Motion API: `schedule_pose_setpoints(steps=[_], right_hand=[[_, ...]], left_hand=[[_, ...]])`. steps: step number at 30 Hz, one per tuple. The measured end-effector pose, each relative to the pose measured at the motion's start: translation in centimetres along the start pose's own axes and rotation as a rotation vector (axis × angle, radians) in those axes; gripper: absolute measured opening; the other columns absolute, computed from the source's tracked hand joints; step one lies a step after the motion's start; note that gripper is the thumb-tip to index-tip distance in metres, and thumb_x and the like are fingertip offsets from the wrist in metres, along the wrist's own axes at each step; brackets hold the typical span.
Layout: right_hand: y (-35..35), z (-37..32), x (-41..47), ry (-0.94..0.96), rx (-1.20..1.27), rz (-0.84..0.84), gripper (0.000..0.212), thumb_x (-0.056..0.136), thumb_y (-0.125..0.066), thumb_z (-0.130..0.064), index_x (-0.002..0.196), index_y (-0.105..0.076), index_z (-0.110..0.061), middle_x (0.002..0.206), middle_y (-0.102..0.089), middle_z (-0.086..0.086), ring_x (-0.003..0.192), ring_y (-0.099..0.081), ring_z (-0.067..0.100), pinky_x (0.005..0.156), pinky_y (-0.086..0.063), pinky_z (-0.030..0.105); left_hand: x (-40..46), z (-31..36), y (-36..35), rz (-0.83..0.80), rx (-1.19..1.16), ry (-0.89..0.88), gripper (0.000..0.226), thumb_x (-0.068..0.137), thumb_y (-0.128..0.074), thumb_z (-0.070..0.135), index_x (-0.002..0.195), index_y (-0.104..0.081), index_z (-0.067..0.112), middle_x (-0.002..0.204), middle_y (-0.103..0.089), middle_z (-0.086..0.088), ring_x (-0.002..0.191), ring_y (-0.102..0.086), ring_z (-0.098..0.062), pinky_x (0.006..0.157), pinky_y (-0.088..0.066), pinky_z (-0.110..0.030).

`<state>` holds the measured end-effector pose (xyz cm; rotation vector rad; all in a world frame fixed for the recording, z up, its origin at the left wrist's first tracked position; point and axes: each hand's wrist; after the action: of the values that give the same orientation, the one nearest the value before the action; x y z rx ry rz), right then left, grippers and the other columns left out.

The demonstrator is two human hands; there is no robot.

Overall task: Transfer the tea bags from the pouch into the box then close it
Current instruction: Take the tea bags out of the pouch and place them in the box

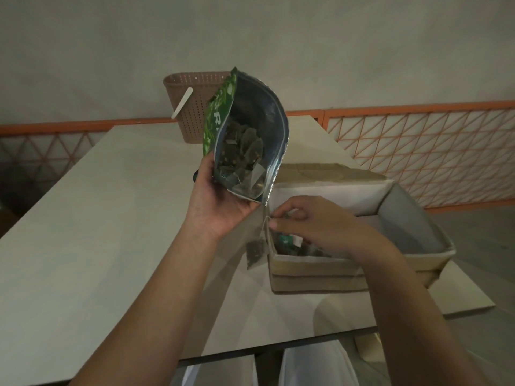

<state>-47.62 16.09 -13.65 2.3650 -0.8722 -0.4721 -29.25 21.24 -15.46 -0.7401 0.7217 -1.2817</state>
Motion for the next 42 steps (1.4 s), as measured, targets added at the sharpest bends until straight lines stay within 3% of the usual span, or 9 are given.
schedule_pose_setpoints(steps=[4,10,15,23,25,27,32,37,42], right_hand=[[0.0,-0.6,-0.1,0.094,-0.004,0.078,0.004,0.084,-0.073,-0.033,0.081,-0.073,-0.03,0.076,-0.07,-0.008,0.069,-0.06,-0.001,0.064,-0.041,0.015],[1.6,-0.7,-1.4,0.257,0.339,0.145,0.007,0.087,-0.068,-0.023,0.089,-0.074,-0.021,0.091,-0.073,-0.003,0.087,-0.065,0.017,0.082,-0.049,0.03],[2.7,-0.2,-1.5,0.371,0.645,0.268,0.007,0.091,-0.063,-0.023,0.09,-0.069,-0.02,0.092,-0.064,-0.003,0.087,-0.056,0.015,0.079,-0.046,0.033],[2.6,0.0,-1.1,0.379,0.849,0.255,0.013,0.092,-0.056,-0.019,0.099,-0.063,-0.009,0.099,-0.065,0.008,0.095,-0.066,0.025,0.083,-0.056,0.033],[2.5,0.4,-1.0,0.254,0.693,0.248,0.009,0.096,-0.055,-0.015,0.098,-0.063,-0.013,0.1,-0.064,0.007,0.096,-0.065,0.028,0.087,-0.054,0.028],[2.4,1.1,-0.6,0.074,0.319,0.352,0.012,0.097,-0.054,-0.012,0.097,-0.063,-0.021,0.1,-0.061,0.001,0.079,-0.059,0.015,0.067,-0.047,0.009],[2.6,1.9,-0.3,0.013,0.001,0.439,0.024,0.094,-0.051,-0.007,0.101,-0.06,-0.028,0.106,-0.059,-0.005,0.076,-0.052,0.002,0.056,-0.037,0.011],[2.6,1.1,-0.6,-0.116,-0.193,0.222,0.025,0.091,-0.063,-0.036,0.08,-0.071,-0.015,0.078,-0.073,0.002,0.069,-0.066,0.017,0.069,-0.053,0.031],[1.5,1.8,0.4,-0.248,-0.474,-0.015,0.039,0.076,-0.077,-0.05,0.079,-0.069,-0.012,0.072,-0.065,0.0,0.07,-0.06,0.017,0.062,-0.041,0.027]], left_hand=[[0.0,0.1,0.0,0.008,0.011,-0.011,0.076,0.079,-0.063,0.055,0.146,-0.055,0.02,0.137,-0.065,-0.009,0.116,-0.063,-0.026,0.101,-0.047,-0.037],[-0.1,0.1,0.0,0.017,0.069,-0.038,0.066,0.078,-0.059,0.058,0.133,-0.064,0.021,0.119,-0.073,-0.006,0.1,-0.07,-0.023,0.09,-0.053,-0.036],[0.1,0.4,0.5,-0.012,0.071,-0.025,0.081,0.079,-0.063,0.059,0.151,-0.05,0.023,0.147,-0.057,-0.006,0.133,-0.052,-0.027,0.12,-0.03,-0.042],[0.0,0.2,0.3,-0.037,0.06,-0.018,0.082,0.078,-0.063,0.06,0.15,-0.051,0.023,0.137,-0.062,-0.006,0.116,-0.062,-0.025,0.093,-0.053,-0.038],[0.0,0.2,0.3,-0.03,0.037,-0.011,0.078,0.078,-0.064,0.058,0.146,-0.055,0.021,0.133,-0.065,-0.007,0.112,-0.065,-0.025,0.09,-0.054,-0.037],[-0.1,0.2,0.3,-0.04,0.012,0.001,0.073,0.079,-0.063,0.057,0.143,-0.057,0.021,0.13,-0.067,-0.007,0.108,-0.067,-0.025,0.087,-0.057,-0.035],[0.0,0.1,0.5,-0.041,0.02,0.009,0.073,0.08,-0.063,0.058,0.143,-0.056,0.022,0.131,-0.067,-0.008,0.11,-0.067,-0.025,0.088,-0.057,-0.036],[0.0,0.1,0.4,-0.051,0.022,0.006,0.077,0.078,-0.064,0.058,0.145,-0.055,0.022,0.132,-0.066,-0.008,0.112,-0.066,-0.026,0.094,-0.052,-0.036],[-0.2,-0.1,0.2,-0.062,0.007,0.015,0.077,0.079,-0.063,0.057,0.146,-0.054,0.022,0.133,-0.066,-0.009,0.11,-0.068,-0.026,0.085,-0.059,-0.035]])
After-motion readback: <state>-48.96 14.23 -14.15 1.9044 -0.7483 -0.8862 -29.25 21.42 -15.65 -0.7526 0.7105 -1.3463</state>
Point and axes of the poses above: each hand's wrist, its own x-axis towards the middle knuckle, its own y-axis out of the back of the hand, z = x × y
